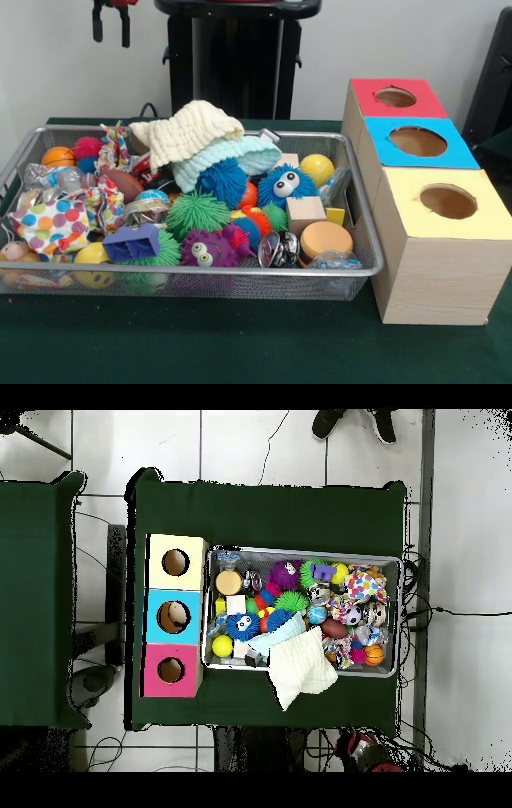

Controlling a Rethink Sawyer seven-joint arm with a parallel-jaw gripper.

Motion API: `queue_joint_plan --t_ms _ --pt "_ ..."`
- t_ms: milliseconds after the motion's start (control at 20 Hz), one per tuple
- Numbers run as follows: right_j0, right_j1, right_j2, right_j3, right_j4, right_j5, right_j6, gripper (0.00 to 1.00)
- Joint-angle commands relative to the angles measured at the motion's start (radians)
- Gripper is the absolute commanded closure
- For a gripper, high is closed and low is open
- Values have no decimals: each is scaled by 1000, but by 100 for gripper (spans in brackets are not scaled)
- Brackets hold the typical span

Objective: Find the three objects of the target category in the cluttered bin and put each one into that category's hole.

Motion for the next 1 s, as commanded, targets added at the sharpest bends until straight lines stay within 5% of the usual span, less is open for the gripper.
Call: queue_joint_plan --t_ms 50,1000 --pt "2 -19 137 -33 35 104 -15 0" --pt "-16 -12 150 -34 26 112 -1 0"
